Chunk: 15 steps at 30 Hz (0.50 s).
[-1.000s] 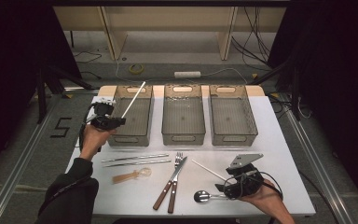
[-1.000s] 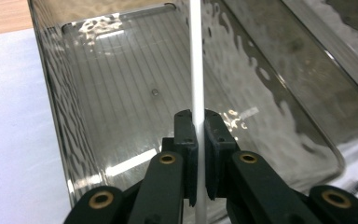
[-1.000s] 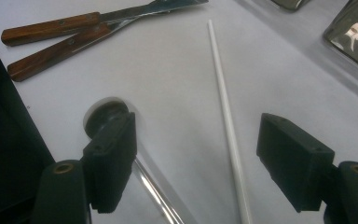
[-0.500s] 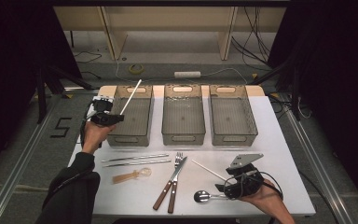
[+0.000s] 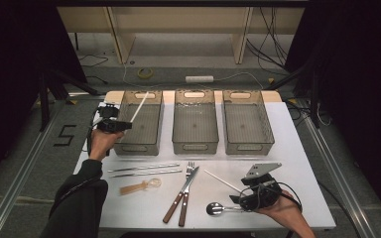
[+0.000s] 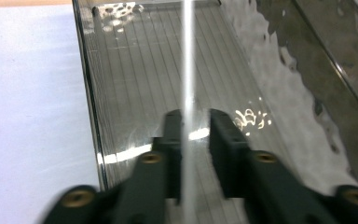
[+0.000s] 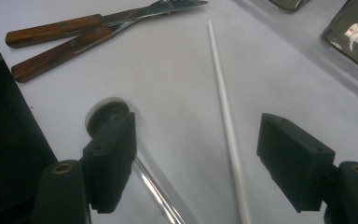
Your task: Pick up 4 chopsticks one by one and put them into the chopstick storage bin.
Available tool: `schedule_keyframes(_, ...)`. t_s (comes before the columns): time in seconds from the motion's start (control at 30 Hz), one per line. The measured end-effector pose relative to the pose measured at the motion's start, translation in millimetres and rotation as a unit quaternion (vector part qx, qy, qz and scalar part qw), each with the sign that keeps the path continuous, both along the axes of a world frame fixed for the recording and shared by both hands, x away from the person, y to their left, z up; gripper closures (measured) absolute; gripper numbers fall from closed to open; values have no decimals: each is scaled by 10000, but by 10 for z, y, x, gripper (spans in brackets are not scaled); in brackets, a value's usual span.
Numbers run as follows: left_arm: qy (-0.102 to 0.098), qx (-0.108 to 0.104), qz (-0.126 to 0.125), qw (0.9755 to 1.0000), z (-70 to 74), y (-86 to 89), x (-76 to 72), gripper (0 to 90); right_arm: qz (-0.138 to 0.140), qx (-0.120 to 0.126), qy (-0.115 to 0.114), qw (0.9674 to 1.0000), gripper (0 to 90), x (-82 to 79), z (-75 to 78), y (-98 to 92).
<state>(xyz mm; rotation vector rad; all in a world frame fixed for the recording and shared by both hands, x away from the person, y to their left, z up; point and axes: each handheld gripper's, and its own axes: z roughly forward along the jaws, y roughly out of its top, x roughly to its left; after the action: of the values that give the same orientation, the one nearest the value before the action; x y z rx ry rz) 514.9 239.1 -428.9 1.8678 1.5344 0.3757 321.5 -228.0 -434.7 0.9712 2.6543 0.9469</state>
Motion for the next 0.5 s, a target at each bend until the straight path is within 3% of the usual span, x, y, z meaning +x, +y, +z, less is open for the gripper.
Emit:
schedule_keyframes(0.3,-323,34,-334,9989,229,-102,-178,410,-35,-56,37,10000,296,15,21,-4)
schedule_keyframes(0.5,-568,-173,-739,9955,364,-210,-439,330,-98,-407,264,9988,361,82,52,-29)
